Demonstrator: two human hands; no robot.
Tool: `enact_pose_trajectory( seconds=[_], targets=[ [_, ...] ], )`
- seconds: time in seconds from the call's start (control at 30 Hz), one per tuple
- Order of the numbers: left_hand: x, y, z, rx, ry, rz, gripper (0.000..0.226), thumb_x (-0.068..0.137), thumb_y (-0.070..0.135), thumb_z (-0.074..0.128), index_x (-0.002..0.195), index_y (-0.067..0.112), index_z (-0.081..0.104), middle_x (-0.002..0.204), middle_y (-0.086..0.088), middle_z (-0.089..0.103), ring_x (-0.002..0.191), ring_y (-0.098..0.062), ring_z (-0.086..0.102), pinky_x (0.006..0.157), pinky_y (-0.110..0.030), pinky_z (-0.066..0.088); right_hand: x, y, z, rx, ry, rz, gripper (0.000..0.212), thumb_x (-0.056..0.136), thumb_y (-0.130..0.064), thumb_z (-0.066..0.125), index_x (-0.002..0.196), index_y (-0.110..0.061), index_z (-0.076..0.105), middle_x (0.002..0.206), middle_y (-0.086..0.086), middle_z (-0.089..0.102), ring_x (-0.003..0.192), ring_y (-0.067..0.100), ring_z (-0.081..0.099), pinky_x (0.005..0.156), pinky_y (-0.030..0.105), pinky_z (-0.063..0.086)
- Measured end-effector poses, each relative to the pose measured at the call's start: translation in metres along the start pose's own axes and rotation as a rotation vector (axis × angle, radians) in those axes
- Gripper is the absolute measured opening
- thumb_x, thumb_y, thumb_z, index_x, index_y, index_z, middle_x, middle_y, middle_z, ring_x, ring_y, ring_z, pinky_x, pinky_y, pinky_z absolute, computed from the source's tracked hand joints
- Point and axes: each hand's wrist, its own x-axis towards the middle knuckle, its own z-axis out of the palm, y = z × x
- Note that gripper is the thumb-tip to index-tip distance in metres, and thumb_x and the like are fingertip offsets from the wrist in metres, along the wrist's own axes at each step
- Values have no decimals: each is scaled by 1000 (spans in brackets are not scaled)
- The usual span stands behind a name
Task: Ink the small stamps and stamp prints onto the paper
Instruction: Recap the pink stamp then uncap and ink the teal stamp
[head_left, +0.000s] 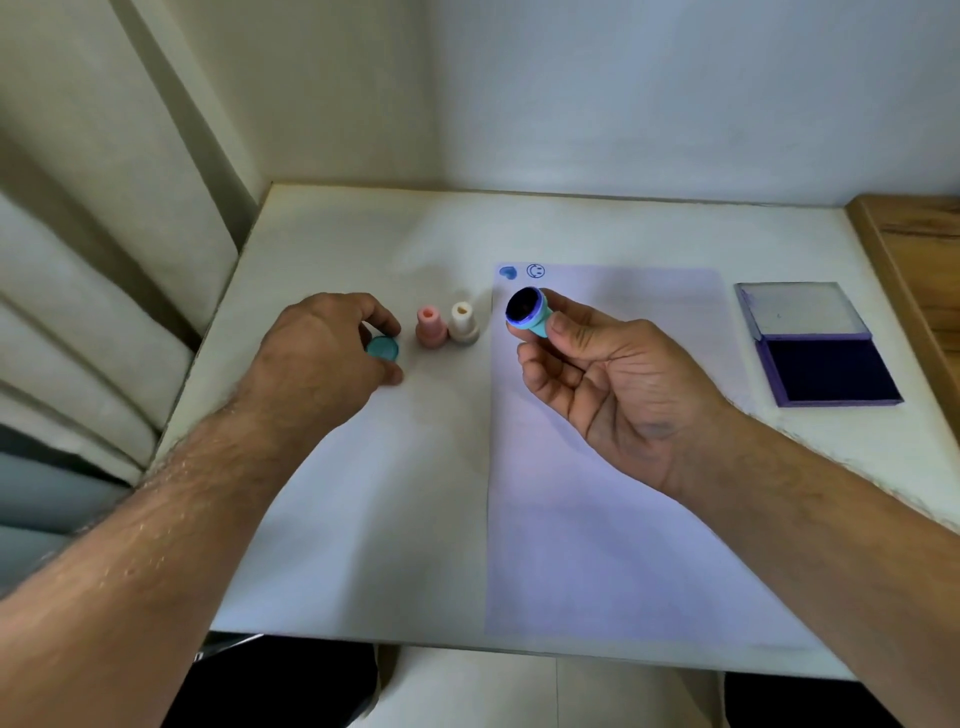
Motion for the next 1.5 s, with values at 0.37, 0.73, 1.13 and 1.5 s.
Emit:
enact_pose_trajectory(
  seconds=[0.37, 0.73, 1.13, 1.5],
  targets=[
    [-4, 5, -7, 13, -13, -5, 59, 69, 28, 86, 122, 27, 60, 102, 4, 62, 97, -18, 59, 82, -28, 46, 1, 2, -3, 41, 24, -17, 19, 90, 8, 53, 103, 2, 66, 85, 14, 75, 73, 20, 73, 69, 23, 60],
    [-27, 52, -15, -113, 229, 176, 40, 71, 26, 82, 108, 26, 66, 89, 7, 64, 83, -16, 62, 73, -24, 51, -17, -20, -21, -2, 130, -140, 19, 88, 7, 59, 105, 1, 66, 89, 15, 76, 79, 23, 75, 67, 24, 59],
    [-45, 146, 40, -83, 68, 393, 38, 79, 32, 76, 114, 30, 64, 102, 10, 67, 91, -13, 64, 80, -23, 50, -42, -63, -80, -350, 485, -370, 15, 84, -8, 72, 99, -8, 73, 91, 15, 76, 78, 27, 74, 69, 31, 61],
    [-60, 181, 79, 34, -64, 566, 44, 91, 37, 62, 135, 30, 55, 128, 6, 62, 113, -14, 59, 98, -28, 44, -62, -109, -153, -1255, 821, -580, 25, 82, -31, 76, 104, -19, 74, 89, -4, 72, 73, 4, 65, 59, 13, 54]
  ],
)
